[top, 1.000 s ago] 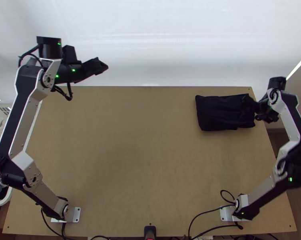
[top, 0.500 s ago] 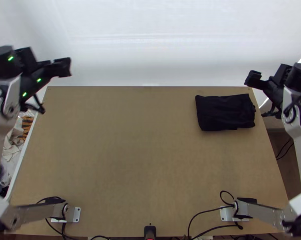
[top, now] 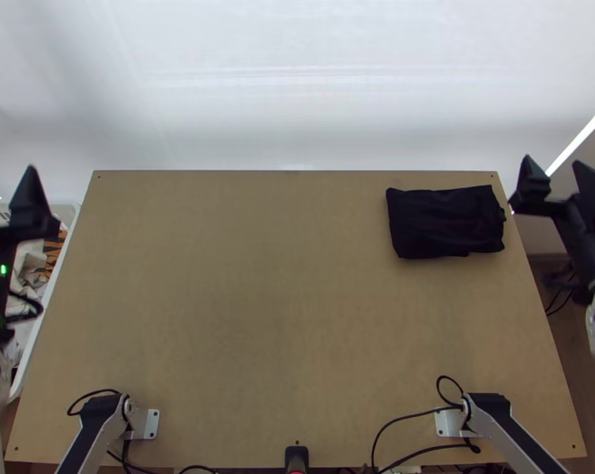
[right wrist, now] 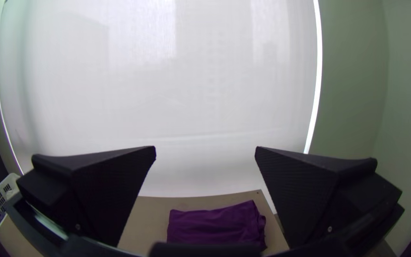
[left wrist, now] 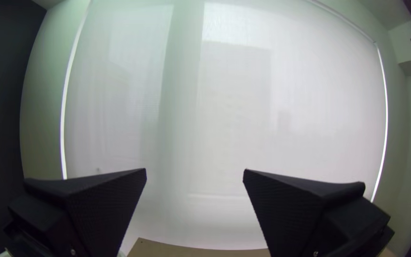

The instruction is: Fold the t-shirt

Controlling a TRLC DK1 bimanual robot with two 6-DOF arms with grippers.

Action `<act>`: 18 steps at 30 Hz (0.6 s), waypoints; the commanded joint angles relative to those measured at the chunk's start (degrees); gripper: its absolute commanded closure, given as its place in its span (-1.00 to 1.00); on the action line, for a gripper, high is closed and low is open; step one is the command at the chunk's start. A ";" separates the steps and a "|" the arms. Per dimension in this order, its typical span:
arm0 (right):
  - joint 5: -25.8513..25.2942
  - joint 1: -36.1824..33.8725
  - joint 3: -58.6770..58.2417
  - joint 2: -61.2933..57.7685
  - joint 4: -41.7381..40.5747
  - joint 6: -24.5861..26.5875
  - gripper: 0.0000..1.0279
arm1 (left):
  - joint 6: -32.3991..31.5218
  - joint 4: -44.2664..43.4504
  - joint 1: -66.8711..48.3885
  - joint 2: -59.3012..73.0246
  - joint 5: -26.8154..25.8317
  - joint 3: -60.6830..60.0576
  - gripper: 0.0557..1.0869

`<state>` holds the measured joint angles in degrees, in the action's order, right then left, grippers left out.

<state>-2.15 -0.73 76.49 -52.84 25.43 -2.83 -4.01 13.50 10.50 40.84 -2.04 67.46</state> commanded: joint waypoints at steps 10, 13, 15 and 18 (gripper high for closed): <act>-0.31 5.30 -36.06 30.60 -37.12 16.72 -0.93 | 5.24 -12.71 5.41 -18.08 0.20 -21.85 -0.92; -0.31 5.48 -40.63 33.15 -38.97 16.72 -0.93 | 5.24 -16.75 7.16 -22.47 0.11 -28.09 -0.92; -0.31 5.65 -44.23 34.38 -40.64 16.19 -0.93 | 4.63 -18.77 7.25 -24.58 0.11 -31.25 -0.92; -0.31 5.74 -50.38 35.88 -44.85 15.31 -0.93 | 4.10 -23.60 7.34 -26.78 0.11 -35.91 -0.92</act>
<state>-2.17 4.51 30.65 -18.55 -16.45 12.19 0.05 -6.44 17.43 16.12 -2.09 35.31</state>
